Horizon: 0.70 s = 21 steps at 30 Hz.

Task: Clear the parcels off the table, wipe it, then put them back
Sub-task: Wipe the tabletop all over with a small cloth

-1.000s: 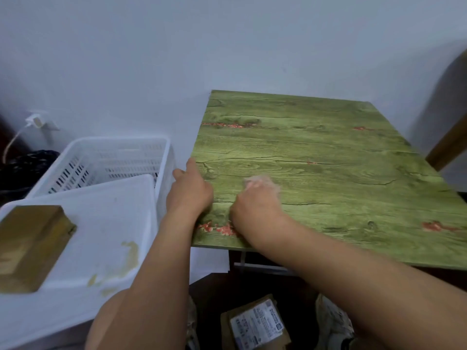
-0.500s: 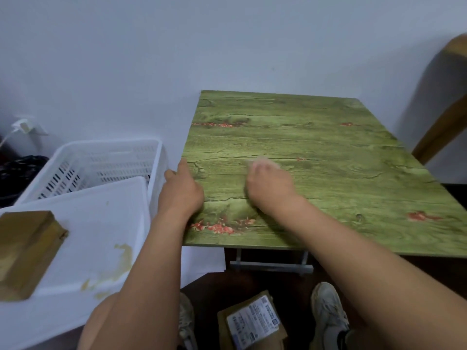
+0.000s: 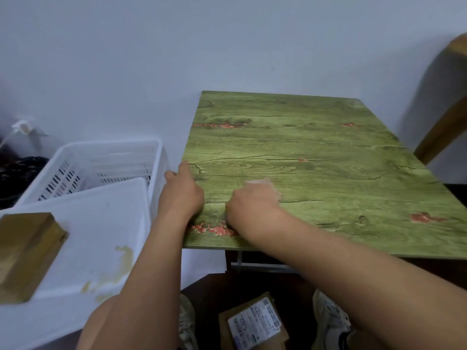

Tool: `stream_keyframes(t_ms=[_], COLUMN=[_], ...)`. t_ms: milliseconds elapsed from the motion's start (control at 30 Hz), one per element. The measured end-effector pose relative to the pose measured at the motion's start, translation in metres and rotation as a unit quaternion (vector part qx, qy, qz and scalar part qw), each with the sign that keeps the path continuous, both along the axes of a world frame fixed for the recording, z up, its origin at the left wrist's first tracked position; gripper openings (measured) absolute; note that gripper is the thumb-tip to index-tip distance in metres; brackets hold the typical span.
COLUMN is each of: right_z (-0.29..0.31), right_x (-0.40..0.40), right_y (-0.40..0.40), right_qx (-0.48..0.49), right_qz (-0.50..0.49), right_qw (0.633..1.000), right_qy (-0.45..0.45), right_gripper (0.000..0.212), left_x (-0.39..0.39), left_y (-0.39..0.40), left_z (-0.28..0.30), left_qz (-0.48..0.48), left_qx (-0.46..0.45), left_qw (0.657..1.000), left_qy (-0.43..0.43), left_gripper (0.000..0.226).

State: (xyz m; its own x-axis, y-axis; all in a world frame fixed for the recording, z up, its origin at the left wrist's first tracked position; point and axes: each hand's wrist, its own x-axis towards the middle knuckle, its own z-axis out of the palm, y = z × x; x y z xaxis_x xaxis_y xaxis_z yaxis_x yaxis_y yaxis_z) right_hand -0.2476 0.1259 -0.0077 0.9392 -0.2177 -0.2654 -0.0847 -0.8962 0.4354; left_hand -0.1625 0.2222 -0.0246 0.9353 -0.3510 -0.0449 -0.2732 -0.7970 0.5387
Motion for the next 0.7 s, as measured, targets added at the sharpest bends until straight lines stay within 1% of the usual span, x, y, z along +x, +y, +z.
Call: stream_keyframes(t_ms=[67, 133, 167, 233, 267, 333, 400, 433, 500, 533, 567, 600, 633, 667, 700], right_z=[0.010, 0.014, 0.013, 0.012, 0.011, 0.009, 0.009, 0.010, 0.009, 0.007, 0.005, 0.003, 0.003, 0.004, 0.004], right_x=[0.003, 0.006, 0.003, -0.009, -0.013, -0.021, -0.015, -0.009, -0.004, -0.004, -0.007, -0.010, -0.016, -0.022, -0.021], right_y=[-0.018, -0.049, -0.059, -0.050, -0.035, -0.009, -0.016, -0.030, -0.058, -0.060, -0.052, -0.037, -0.017, -0.003, -0.001], right_qx=[0.070, 0.122, 0.108, 0.007, -0.010, 0.041, 0.085, 0.084, 0.036, -0.006, -0.033, -0.040, -0.023, -0.003, 0.040], right_qz=[0.043, 0.002, -0.030, -0.059, -0.051, -0.003, 0.023, 0.007, -0.067, -0.103, -0.108, -0.073, -0.027, 0.025, 0.047], right_qw=[0.992, 0.982, 0.982, 0.995, 0.997, 0.998, 0.990, 0.987, 0.987, 0.990, 0.992, 0.996, 0.999, 1.000, 0.997], right_qy=[-0.092, -0.141, -0.150, -0.082, -0.052, -0.051, -0.108, -0.136, -0.138, -0.101, -0.049, -0.017, -0.008, -0.016, -0.056], right_gripper=[0.032, 0.036, 0.036, 0.031, 0.029, 0.028, 0.031, 0.034, 0.036, 0.035, 0.032, 0.028, 0.024, 0.024, 0.026], left_x=[0.000, -0.002, -0.003, -0.003, -0.002, -0.001, -0.002, -0.003, -0.005, -0.006, -0.005, -0.005, -0.004, -0.004, -0.003], left_y=[-0.001, 0.000, 0.000, 0.000, 0.000, 0.000, -0.001, 0.000, 0.000, 0.001, 0.001, 0.001, 0.001, 0.000, -0.001], left_z=[0.000, 0.000, 0.000, 0.000, 0.000, 0.000, 0.000, 0.000, 0.000, 0.001, 0.001, 0.001, 0.001, 0.000, -0.001], left_qz=[0.000, -0.001, -0.004, -0.006, -0.004, 0.002, 0.005, 0.005, -0.002, -0.005, -0.005, -0.002, 0.000, 0.002, 0.003], left_qx=[-0.001, 0.000, 0.000, 0.003, 0.003, 0.005, 0.008, 0.010, 0.011, 0.013, 0.016, 0.018, 0.019, 0.020, 0.021], left_qw=[1.000, 1.000, 1.000, 1.000, 1.000, 1.000, 1.000, 1.000, 1.000, 1.000, 1.000, 1.000, 1.000, 1.000, 1.000], left_qy=[0.000, 0.000, -0.001, -0.001, -0.002, -0.001, -0.001, -0.002, -0.004, -0.006, -0.007, -0.006, -0.005, -0.005, -0.007], left_gripper=[0.053, 0.054, 0.056, 0.058, 0.059, 0.059, 0.059, 0.059, 0.058, 0.058, 0.057, 0.056, 0.054, 0.052, 0.049])
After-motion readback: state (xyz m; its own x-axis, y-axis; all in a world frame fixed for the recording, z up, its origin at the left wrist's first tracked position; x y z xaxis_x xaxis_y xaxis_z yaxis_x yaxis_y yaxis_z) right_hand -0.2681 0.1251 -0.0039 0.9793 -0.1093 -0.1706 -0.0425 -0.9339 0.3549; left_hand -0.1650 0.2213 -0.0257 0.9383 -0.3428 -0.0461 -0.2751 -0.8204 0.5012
